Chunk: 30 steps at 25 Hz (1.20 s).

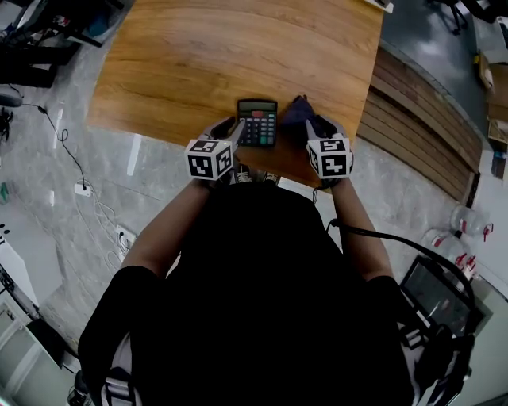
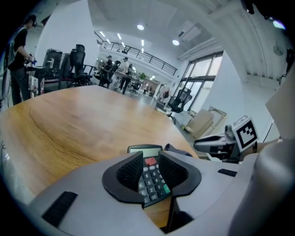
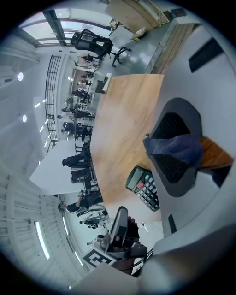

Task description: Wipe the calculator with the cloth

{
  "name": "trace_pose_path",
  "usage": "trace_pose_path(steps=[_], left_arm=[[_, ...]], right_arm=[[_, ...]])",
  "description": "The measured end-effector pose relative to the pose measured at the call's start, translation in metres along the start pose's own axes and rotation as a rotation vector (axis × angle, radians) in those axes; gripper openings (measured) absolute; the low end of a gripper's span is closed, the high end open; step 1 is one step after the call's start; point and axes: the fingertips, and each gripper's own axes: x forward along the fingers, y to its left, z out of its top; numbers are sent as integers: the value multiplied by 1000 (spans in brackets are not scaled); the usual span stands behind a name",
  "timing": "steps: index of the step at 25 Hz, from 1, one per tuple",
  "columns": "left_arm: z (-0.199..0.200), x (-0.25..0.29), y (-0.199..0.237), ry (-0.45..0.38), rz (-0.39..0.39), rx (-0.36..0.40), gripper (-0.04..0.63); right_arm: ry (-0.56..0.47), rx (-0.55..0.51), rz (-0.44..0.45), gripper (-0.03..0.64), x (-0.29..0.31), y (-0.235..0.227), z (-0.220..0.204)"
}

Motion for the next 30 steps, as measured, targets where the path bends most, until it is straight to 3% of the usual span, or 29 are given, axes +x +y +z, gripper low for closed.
trace_pose_path(steps=[3,5,12,15,19,22,30], left_arm=[[21,-7,-10,-49,-26,-23,106],[37,-16,-18,-93,-44,-27,93],[118,-62,-63,-334,-54,136,27],[145,-78,-81,-419,-40,213,9],[158,-86,-89,-480,-3,246,8],[155,-84,-93,-484,12,246,8],[156,-77,-97,-495,25,262,6]], right_arm=[[-11,-5,-7,66,-4,-3,6],[-79,-11,-15,66,-17,0,26],[-574,-53,14,55,-108,35,151],[-684,-93,36,26,-130,55,176],[-694,-120,55,15,-127,78,181],[-682,-101,100,15,-123,95,180],[-688,-94,93,15,-115,96,177]])
